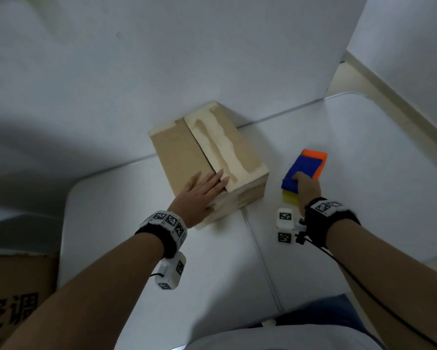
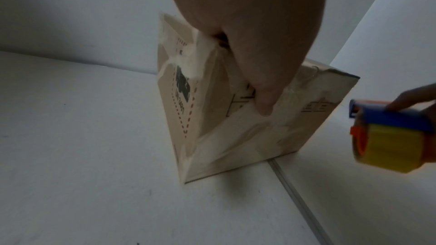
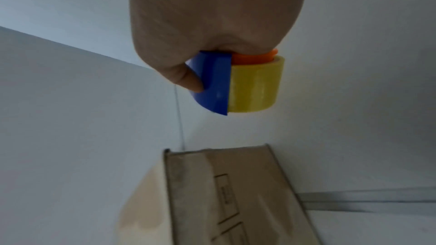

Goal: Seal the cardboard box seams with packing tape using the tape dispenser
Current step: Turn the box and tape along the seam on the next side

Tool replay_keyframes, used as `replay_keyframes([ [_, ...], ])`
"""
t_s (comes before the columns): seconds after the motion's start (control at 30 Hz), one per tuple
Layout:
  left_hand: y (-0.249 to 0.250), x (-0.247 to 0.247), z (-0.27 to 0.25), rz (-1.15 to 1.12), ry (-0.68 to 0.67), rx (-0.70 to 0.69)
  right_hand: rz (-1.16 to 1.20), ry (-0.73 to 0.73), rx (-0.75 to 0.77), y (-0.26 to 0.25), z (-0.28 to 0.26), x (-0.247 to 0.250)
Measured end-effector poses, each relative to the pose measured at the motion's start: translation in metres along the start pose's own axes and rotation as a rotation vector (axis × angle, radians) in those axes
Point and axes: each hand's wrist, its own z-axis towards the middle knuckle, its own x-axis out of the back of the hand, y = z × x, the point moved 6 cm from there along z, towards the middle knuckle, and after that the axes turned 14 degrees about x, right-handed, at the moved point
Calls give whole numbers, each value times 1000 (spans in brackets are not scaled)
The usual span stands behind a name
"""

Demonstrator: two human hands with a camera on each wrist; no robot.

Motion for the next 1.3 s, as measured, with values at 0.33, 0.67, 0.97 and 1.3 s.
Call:
replay_keyframes([
  [0.33,-63,28,-31,-527,-25,338,-27,-396,413,-135,-77,-56],
  [0.67,-90,28,-51,-1878,-290,853,-845,-995,589,-137,-150,-123],
  [0.97,-85,21,-71,-2032,-309,864,-903,-1107,538,-131,-155,-130],
  [1.3,-75,10,-77,-2028,-305,960,-1061,-1108,626,-141,-169,-132],
])
